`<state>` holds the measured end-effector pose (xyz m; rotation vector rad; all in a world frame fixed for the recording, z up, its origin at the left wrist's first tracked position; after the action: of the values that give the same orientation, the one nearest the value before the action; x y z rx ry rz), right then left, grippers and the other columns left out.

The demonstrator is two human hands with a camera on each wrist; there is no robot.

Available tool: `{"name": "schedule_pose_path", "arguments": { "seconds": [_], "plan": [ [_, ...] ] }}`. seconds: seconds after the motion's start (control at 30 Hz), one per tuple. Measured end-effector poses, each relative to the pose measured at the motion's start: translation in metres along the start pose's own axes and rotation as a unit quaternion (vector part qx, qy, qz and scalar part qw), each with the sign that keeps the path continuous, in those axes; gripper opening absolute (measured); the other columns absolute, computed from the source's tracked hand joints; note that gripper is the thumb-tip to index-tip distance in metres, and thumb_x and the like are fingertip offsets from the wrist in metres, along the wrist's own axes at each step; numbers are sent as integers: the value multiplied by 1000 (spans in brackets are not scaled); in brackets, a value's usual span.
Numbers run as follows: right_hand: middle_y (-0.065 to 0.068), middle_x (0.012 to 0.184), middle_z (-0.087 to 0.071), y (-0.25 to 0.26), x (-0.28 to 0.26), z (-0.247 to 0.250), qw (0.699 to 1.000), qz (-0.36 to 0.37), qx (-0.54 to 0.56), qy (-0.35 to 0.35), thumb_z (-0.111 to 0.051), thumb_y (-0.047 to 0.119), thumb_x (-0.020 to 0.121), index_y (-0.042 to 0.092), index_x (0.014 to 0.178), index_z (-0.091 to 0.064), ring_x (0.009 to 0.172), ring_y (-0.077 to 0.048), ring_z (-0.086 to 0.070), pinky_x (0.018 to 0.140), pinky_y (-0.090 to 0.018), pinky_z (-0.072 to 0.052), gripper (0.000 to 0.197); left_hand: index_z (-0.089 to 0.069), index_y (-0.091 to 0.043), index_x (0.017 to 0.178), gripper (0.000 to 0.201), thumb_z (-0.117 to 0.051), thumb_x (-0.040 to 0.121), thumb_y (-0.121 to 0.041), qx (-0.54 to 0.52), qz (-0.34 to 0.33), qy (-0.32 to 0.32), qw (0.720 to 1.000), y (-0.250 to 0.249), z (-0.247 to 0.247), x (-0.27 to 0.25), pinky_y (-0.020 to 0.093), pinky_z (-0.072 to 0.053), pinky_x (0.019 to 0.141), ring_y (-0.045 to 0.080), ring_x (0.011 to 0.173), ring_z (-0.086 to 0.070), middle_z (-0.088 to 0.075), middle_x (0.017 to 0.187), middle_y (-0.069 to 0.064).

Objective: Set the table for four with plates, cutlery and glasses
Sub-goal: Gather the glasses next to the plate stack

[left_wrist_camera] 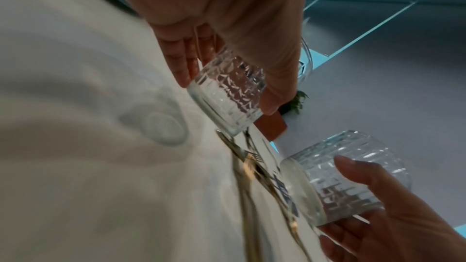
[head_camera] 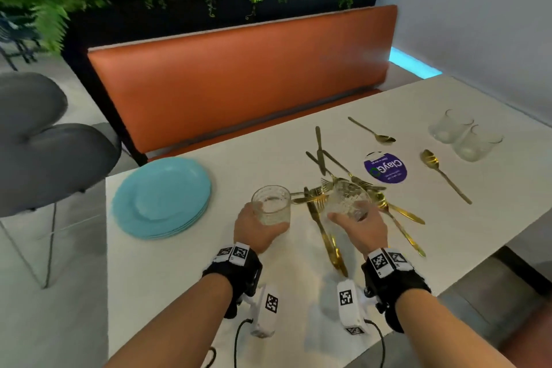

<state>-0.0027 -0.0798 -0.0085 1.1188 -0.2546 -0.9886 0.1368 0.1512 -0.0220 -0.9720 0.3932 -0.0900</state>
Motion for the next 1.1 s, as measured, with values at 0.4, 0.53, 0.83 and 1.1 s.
{"name": "schedule_pose_path", "arguments": {
  "seconds": [0.4,0.53,0.83,1.1],
  "plan": [
    [-7,130,-54,29,-52,-139,988,29,-70,133,-82,37,67,16,131,-47,117,-24,-52,86,-22,-39,76,-52,-10,126,72,-83,64,-29,17,75,-115,990,116,133,-17,30,-42,95,27,119,-54,-58,128,9],
    [-7,128,-55,34,-62,-170,984,31,-72,158,-84,34,65,16,130,-48,116,-22,-53,85,-20,-40,77,-51,-10,127,75,-85,62,-28,15,85,-126,988,135,148,-17,33,-44,97,28,118,-55,-59,127,10],
    [-6,128,-55,34,-78,-214,978,32,-82,189,-85,32,63,17,127,-48,116,-22,-53,89,-22,-42,75,-52,-11,125,74,-85,61,-27,24,61,-131,989,145,161,-16,29,-43,93,27,116,-56,-59,125,10],
    [-5,127,-56,38,-86,-239,970,58,-94,216,-86,31,62,18,129,-46,115,-21,-55,90,-21,-42,79,-52,-13,125,76,-86,59,-28,33,80,-144,986,157,169,-14,31,-44,96,27,117,-56,-58,127,9]
  ]
}}
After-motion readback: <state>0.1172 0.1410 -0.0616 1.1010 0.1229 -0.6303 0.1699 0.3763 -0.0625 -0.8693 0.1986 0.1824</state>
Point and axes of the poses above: each hand's wrist, its own x-axis towards the middle knuckle, its own z-axis out of the back of the hand, y = z × x, the point moved 10 cm from there along x, towards the middle knuckle
